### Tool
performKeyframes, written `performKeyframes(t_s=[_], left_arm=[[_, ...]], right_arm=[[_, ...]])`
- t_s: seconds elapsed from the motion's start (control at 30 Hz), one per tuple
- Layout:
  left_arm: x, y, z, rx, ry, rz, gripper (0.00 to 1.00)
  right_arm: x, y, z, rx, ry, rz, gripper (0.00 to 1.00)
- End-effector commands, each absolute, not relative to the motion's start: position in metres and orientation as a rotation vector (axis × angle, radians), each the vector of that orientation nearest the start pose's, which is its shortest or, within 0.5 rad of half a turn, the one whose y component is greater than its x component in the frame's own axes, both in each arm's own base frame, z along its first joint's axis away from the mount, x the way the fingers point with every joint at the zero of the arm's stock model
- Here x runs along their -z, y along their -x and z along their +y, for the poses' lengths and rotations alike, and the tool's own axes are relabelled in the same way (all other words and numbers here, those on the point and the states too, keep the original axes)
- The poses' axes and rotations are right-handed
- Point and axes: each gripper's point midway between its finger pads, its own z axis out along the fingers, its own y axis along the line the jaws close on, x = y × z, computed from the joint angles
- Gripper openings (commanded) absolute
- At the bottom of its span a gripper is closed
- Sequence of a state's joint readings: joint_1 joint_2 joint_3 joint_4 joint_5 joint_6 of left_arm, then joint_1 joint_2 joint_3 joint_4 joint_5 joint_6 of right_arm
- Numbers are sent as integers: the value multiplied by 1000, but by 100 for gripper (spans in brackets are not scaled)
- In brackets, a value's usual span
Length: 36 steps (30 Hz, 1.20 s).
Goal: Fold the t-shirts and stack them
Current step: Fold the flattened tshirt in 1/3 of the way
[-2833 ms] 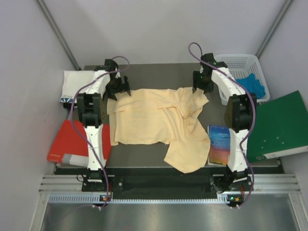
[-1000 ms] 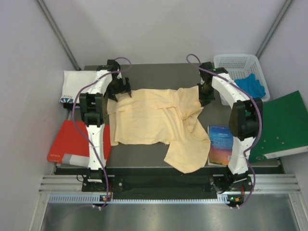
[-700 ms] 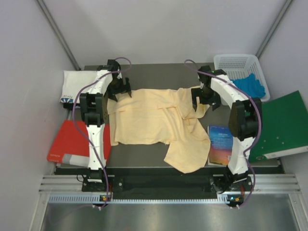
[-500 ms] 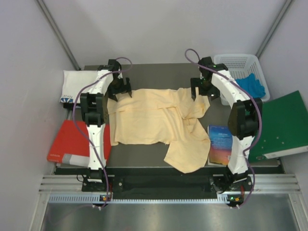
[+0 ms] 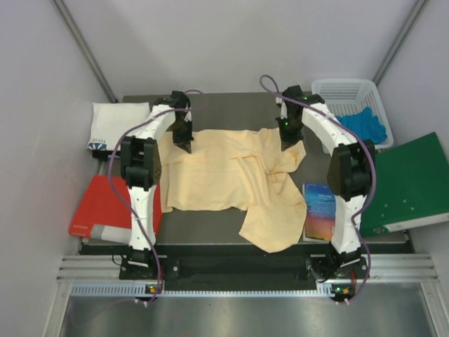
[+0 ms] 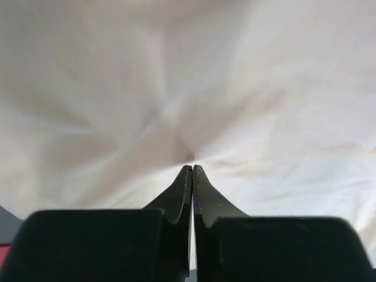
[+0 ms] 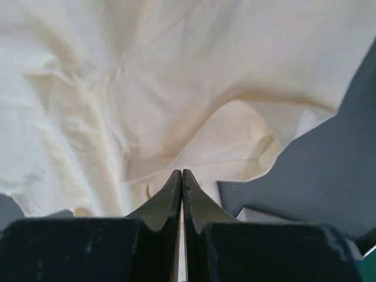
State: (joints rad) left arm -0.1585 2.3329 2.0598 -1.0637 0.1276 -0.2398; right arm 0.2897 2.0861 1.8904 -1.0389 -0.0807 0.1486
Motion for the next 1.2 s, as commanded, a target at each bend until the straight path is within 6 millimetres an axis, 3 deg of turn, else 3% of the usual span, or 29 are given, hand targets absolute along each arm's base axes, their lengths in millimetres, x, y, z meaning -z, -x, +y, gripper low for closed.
performKeyframes(t_s=[0.0,0.1,0.27,0.4,0.47,0.6,0.8,0.9,0.97,1.17], left_arm=[[-71,-419,-116,225,24,2993,0],[-62,-386,-110,152,12,3086,0],[-78,-359,-100,118,27,3073,0],[-70,-335,-86,20,12,3141,0],[-65,-330,-84,8,17,3160,0],[-51,-321,-77,-78,55,3242,0],[-36,-329,-73,-171,114,3281,0],[-34,-336,-65,-284,131,3294,0],[-31,-335,-51,-449,139,3313,0],[-36,-369,-23,-725,193,3196,0]], right_arm=[[-130,-369,173,-350,380,2823,0],[-124,-344,179,-368,422,2872,0],[-116,-323,187,-395,483,2917,0],[-94,-319,193,-399,508,2991,0],[-85,-320,193,-377,509,3022,0],[-51,-322,188,-283,488,3133,0],[-19,-334,178,-120,462,3198,0],[-17,-348,170,6,429,3179,0],[-18,-360,160,123,395,3143,0],[-20,-388,127,355,285,3070,0]])
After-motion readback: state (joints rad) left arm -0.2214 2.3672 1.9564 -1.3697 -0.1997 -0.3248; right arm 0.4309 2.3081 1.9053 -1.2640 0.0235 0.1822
